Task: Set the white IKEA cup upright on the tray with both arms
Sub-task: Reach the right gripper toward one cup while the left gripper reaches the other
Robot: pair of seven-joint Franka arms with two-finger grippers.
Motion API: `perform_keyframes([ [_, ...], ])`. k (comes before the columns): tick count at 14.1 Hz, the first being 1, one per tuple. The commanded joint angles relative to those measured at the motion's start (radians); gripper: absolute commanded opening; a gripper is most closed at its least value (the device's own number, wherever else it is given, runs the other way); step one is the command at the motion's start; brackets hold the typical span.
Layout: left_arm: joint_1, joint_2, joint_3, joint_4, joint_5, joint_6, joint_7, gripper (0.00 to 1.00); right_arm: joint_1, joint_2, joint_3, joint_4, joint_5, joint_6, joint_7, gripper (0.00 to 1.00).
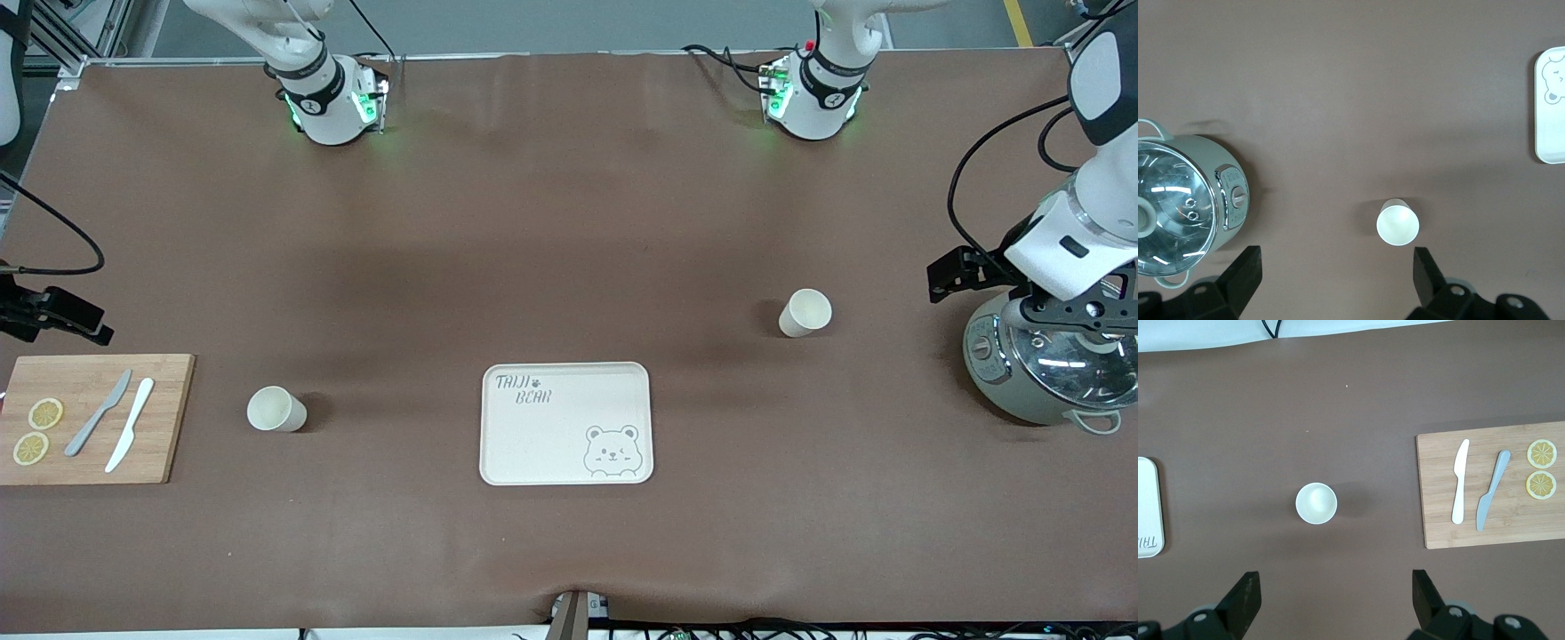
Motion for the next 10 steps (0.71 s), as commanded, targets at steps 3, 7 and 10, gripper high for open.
perform_keyframes([
  [3, -0.003, 0.003, -0.002, 0.026, 0.001, 0.003, -0.016, 1.0, -0.004, -0.005, 0.006, -0.001, 0.002, -0.005, -0.009, 1.0],
  [7, 0.003, 0.005, -0.005, 0.022, -0.01, -0.001, 0.003, 1.0, 0.0, -0.002, 0.006, -0.003, 0.002, 0.008, -0.009, 1.0],
  [10, 0.008, -0.001, -0.004, -0.006, -0.01, -0.006, 0.007, 1.0, 0.002, 0.034, 0.008, 0.003, 0.003, 0.041, -0.009, 1.0],
])
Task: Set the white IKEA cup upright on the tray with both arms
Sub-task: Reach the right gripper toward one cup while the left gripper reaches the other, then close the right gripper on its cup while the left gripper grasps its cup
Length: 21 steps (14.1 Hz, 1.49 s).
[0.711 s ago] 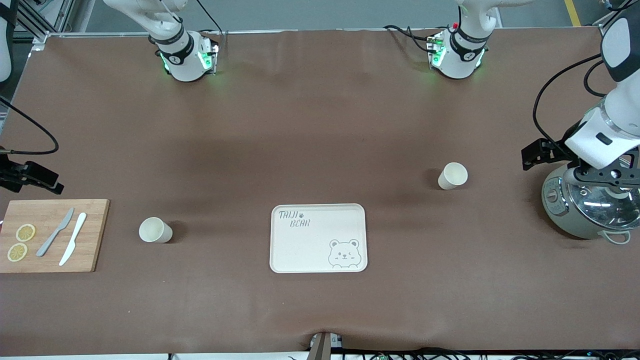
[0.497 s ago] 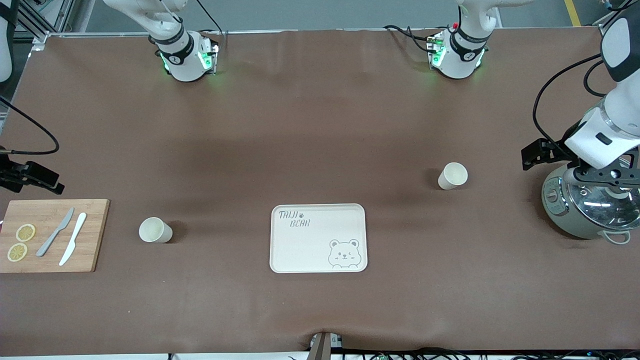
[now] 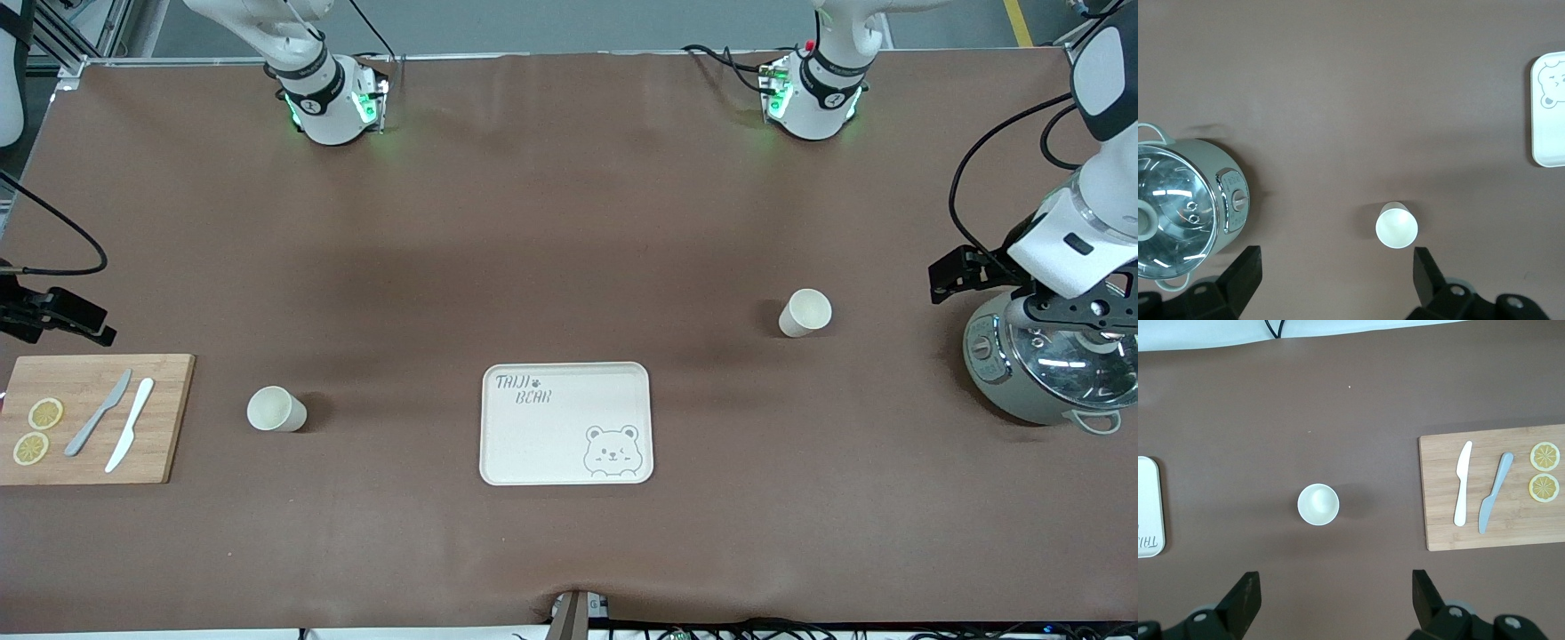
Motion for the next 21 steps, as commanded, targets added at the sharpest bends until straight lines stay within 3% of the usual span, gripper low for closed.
perform_keyframes([
  [1, 0.003, -0.006, -0.001, -0.034, -0.003, 0.0, 0.009, 1.0, -0.001, 0.042, 0.004, 0.004, 0.005, 0.052, -0.006, 1.0],
  [9, 0.027, -0.19, -0.001, -0.449, -0.075, 0.311, -0.002, 1.0, 0.012, 0.18, 0.005, 0.005, 0.007, 0.17, -0.005, 1.0],
  [13, 0.024, -0.213, -0.004, -0.653, -0.085, 0.48, -0.004, 1.0, 0.008, 0.272, 0.005, 0.016, 0.003, 0.225, -0.003, 1.0],
  [17, 0.017, -0.2, -0.006, -0.854, -0.089, 0.746, -0.005, 1.0, 0.004, 0.343, 0.005, 0.018, 0.007, 0.3, -0.005, 1.0],
  [21, 0.015, -0.089, -0.053, -0.861, -0.09, 0.874, -0.027, 1.0, 0.011, 0.389, 0.005, 0.018, -0.003, 0.32, -0.006, 1.0],
])
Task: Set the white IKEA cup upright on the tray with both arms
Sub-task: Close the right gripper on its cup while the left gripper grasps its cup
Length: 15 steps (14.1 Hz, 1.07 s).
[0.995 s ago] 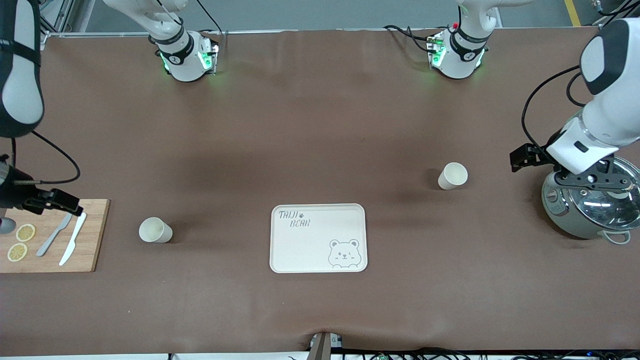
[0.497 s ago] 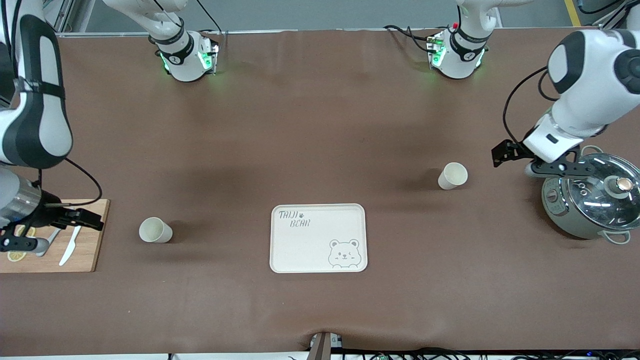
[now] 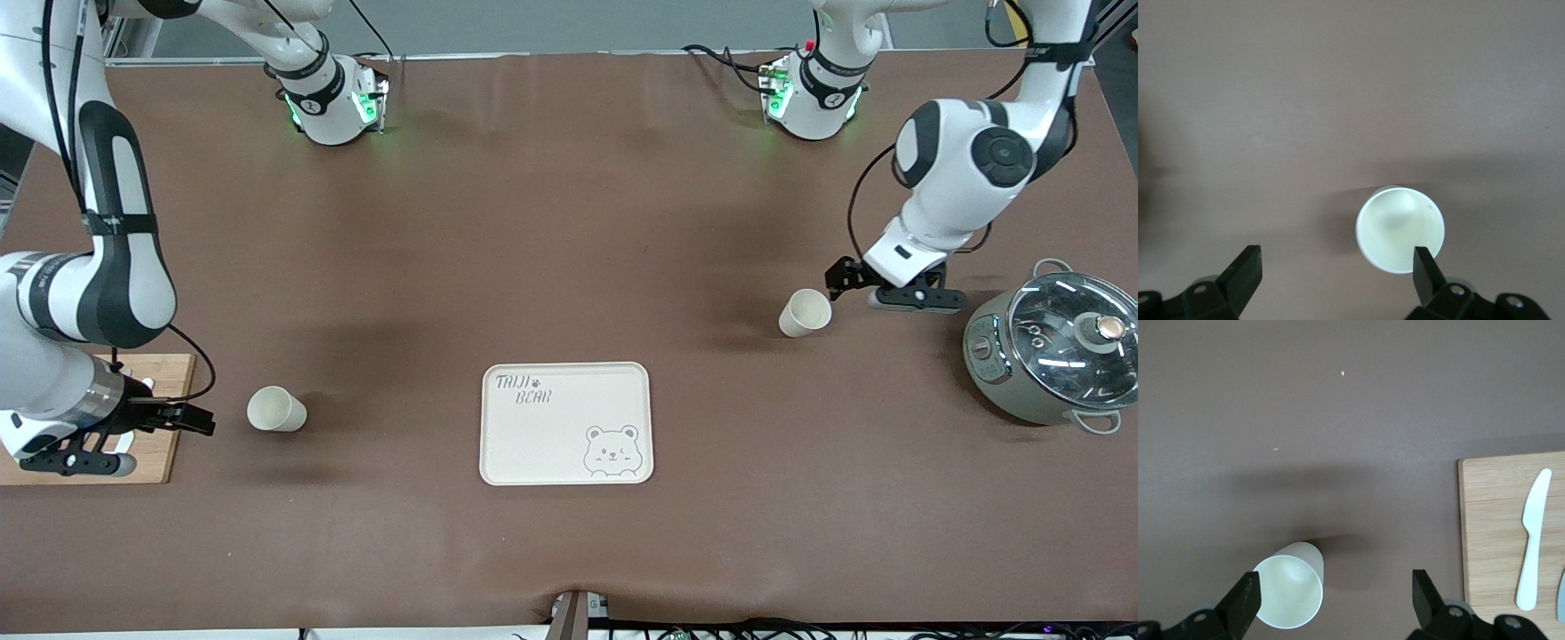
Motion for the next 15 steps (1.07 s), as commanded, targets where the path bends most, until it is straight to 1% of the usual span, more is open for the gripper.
perform_keyframes([
  [1, 0.001, 0.055, -0.017, 0.004, -0.016, 0.071, -0.018, 1.0, 0.0, 0.036, 0.003, 0.022, -0.003, 0.0, -0.006, 1.0],
  [7, -0.004, 0.131, -0.016, 0.007, -0.014, 0.151, -0.02, 1.0, -0.006, 0.077, 0.003, 0.011, 0.001, 0.021, -0.015, 1.0],
  [11, -0.005, 0.189, -0.016, 0.005, -0.011, 0.212, -0.019, 1.0, -0.012, 0.088, 0.003, 0.004, 0.002, 0.027, -0.069, 1.0],
  [13, -0.004, 0.22, -0.016, 0.007, -0.008, 0.221, -0.015, 1.0, -0.011, 0.09, 0.003, -0.01, 0.004, 0.026, -0.069, 1.0],
  [15, -0.004, 0.231, -0.014, 0.002, -0.005, 0.218, -0.015, 1.0, -0.008, 0.09, 0.005, -0.036, 0.007, 0.027, -0.069, 1.0],
])
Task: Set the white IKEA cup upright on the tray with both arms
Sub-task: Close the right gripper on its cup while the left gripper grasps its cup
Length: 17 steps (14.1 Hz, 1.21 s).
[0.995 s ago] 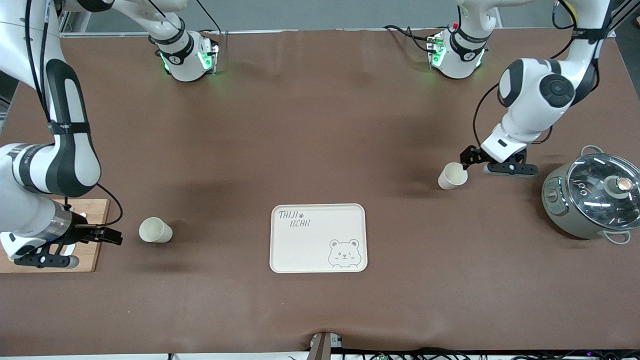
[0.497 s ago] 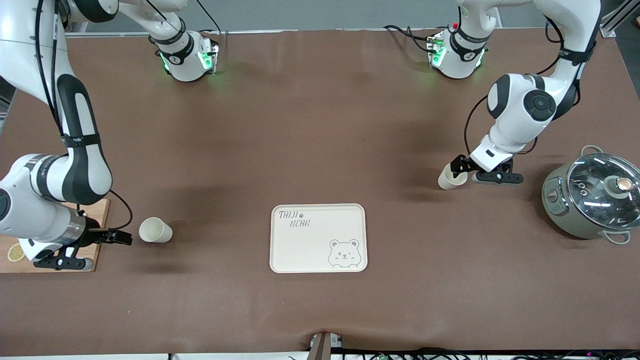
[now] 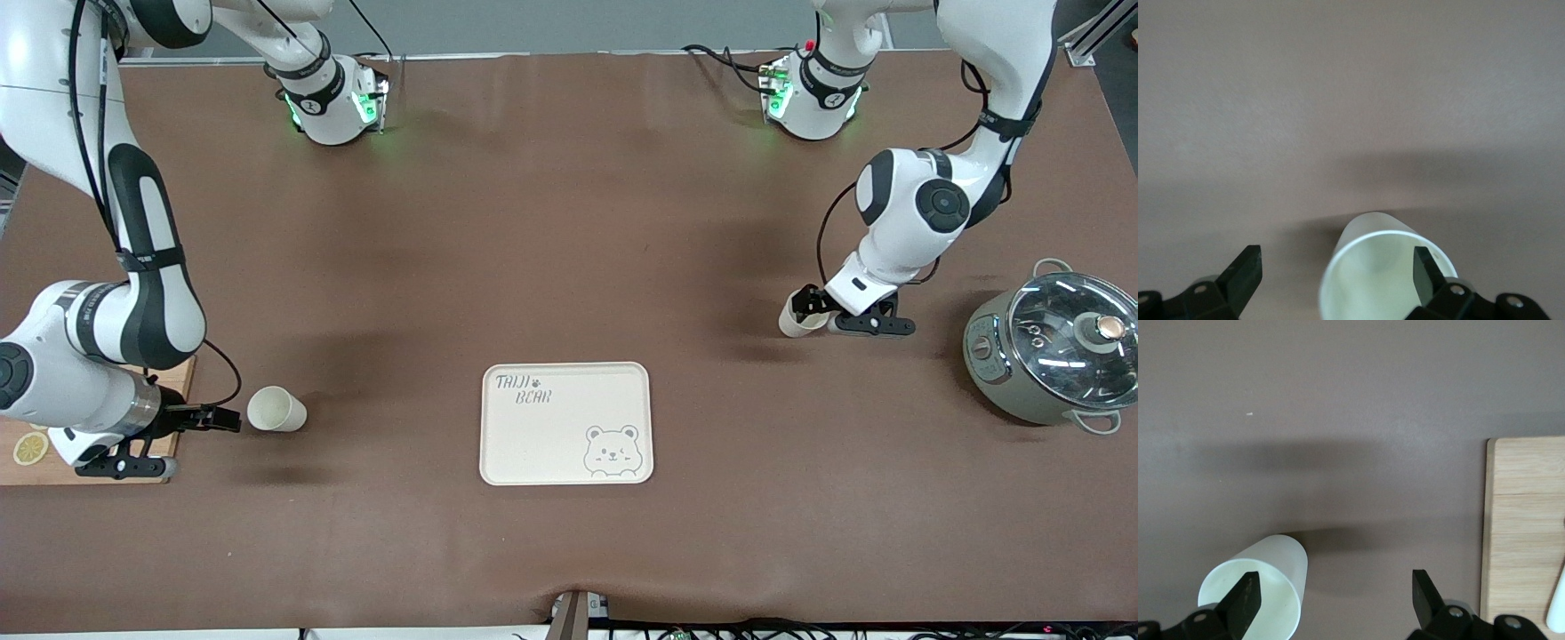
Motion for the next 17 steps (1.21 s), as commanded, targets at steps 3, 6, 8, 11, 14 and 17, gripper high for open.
perform_keyframes([
  [3, -0.002, 0.016, -0.001, -0.005, -0.004, 0.01, 0.0, 1.0, -0.002, 0.001, 0.007, -0.03, 0.011, 0.0, -0.013, 1.0],
  [6, -0.008, 0.023, -0.002, -0.005, -0.004, 0.006, -0.067, 0.56, 0.002, 0.0, 0.007, -0.05, 0.011, 0.0, -0.015, 1.0],
  [8, -0.023, 0.031, -0.001, 0.0, 0.069, -0.016, -0.092, 0.0, 0.005, 0.0, 0.008, -0.058, 0.013, 0.002, -0.015, 1.0],
  [11, -0.017, 0.034, -0.001, 0.004, 0.094, -0.018, -0.095, 0.0, 0.005, 0.0, 0.008, -0.062, 0.013, 0.002, -0.015, 1.0],
  [14, -0.018, 0.037, -0.001, 0.015, 0.099, -0.018, -0.094, 0.0, 0.007, 0.001, 0.01, -0.067, 0.013, 0.006, -0.015, 1.0],
  [17, -0.017, 0.054, -0.001, 0.05, 0.099, -0.02, -0.097, 0.0, 0.011, 0.012, 0.01, -0.067, 0.014, 0.009, -0.015, 1.0],
])
